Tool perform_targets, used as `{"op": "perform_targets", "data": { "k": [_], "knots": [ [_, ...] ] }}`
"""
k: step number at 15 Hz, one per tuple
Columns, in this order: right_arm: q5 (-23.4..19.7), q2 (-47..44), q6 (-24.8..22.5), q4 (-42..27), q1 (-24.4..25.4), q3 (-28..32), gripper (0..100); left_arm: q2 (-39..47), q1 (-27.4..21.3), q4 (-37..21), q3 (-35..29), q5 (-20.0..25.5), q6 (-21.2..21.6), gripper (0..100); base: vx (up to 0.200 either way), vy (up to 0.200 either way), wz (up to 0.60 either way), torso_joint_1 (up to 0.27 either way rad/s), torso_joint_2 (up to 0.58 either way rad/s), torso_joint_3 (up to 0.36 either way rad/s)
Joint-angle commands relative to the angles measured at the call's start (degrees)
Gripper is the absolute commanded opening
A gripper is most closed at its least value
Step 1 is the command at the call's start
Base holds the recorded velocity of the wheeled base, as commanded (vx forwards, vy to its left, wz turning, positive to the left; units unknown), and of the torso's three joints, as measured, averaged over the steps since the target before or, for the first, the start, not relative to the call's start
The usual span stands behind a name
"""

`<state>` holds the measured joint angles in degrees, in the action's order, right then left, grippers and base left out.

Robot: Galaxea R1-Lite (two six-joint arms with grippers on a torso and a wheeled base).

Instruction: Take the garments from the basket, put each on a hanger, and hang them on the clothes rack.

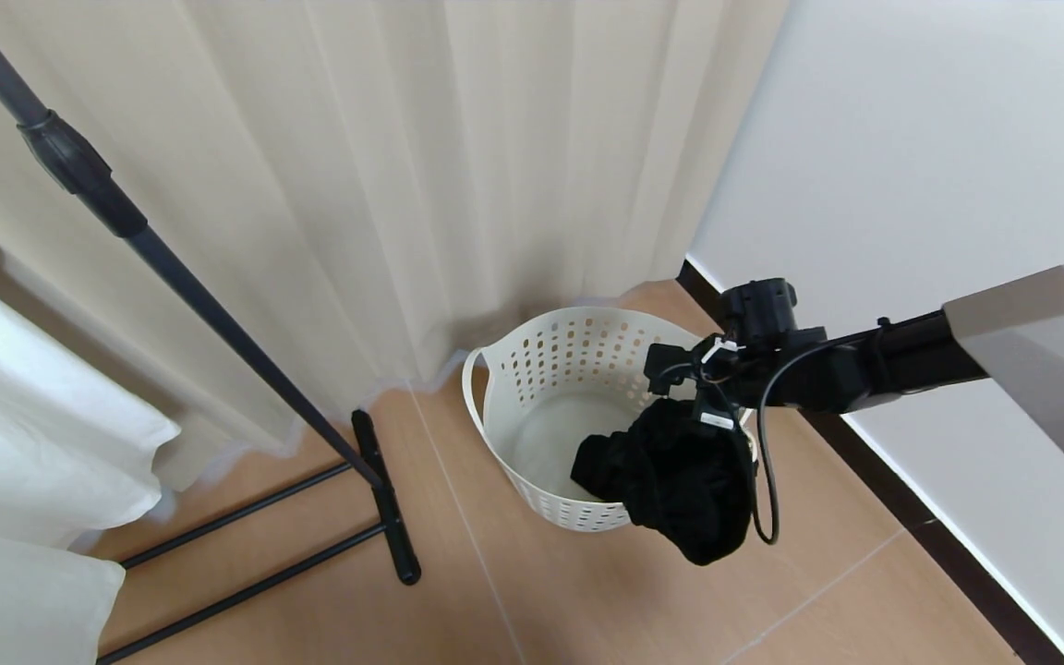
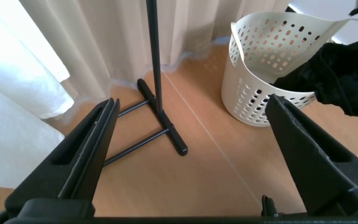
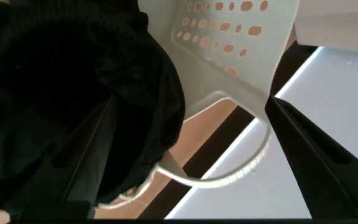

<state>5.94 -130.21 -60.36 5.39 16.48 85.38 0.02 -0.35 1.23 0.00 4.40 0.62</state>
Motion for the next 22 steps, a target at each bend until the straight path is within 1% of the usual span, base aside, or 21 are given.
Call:
{"op": "perform_targets", "data": {
  "k": [1,2,5,6,9,10,12,15,17,18,19,20,22],
  "knots": [
    [1.6,-8.0,0.0,0.0,-0.1,5.9,100,0.0,0.0,0.1,0.0,0.0,0.0,100,0.000,0.000,0.00,0.000,0.00,0.000],
    [1.6,-9.5,0.0,-0.1,-0.2,8.0,100,0.0,0.0,0.1,0.0,0.0,0.0,100,0.000,0.000,0.00,0.000,0.00,0.000],
    [1.6,-11.8,0.2,-1.1,-0.6,11.5,100,0.0,0.0,0.0,0.0,0.0,0.0,100,0.000,0.000,0.00,0.000,0.00,0.000],
    [1.6,-11.8,0.2,-1.4,-0.7,11.7,0,0.0,0.0,0.0,0.0,0.0,0.0,100,0.000,0.000,0.00,0.000,0.00,0.000],
    [1.8,-11.7,0.9,-1.6,-1.0,11.7,0,0.0,0.0,0.0,0.0,0.0,0.0,100,0.000,0.000,0.00,0.000,0.00,0.000],
    [1.8,-11.1,1.9,-1.6,-1.0,10.8,0,0.0,0.0,0.1,0.0,0.0,0.0,100,0.000,0.000,0.00,0.000,0.00,0.000],
    [1.8,-8.1,5.7,-1.3,-0.5,8.0,0,0.0,0.0,0.0,0.0,0.0,0.0,100,0.000,0.000,0.00,0.000,0.00,0.000],
    [1.8,4.9,17.6,-0.9,2.9,-5.3,0,0.0,0.0,0.0,0.0,0.0,0.0,100,0.000,0.000,0.00,0.000,0.00,0.000],
    [1.8,17.3,27.7,-0.7,6.2,-16.6,0,0.0,0.0,0.1,0.0,0.0,0.0,100,0.000,0.000,0.00,0.000,0.00,0.000],
    [1.8,22.8,31.4,-0.7,7.5,-21.0,0,0.0,0.0,0.0,0.0,0.0,0.0,100,0.000,0.000,0.00,0.000,0.00,0.000],
    [1.8,27.0,33.8,-0.7,8.6,-24.3,0,0.0,0.0,0.0,0.0,0.0,0.0,100,0.000,0.000,0.00,0.000,0.00,0.000],
    [1.7,36.1,37.3,-0.7,11.0,-30.5,0,0.0,0.0,0.1,0.0,0.0,0.0,100,0.000,0.000,0.00,0.000,0.00,0.000],
    [1.8,48.0,40.9,-0.7,15.1,-37.0,0,0.0,0.0,0.0,0.0,0.0,0.1,100,0.000,0.000,0.00,0.000,0.00,0.000]
  ]
}}
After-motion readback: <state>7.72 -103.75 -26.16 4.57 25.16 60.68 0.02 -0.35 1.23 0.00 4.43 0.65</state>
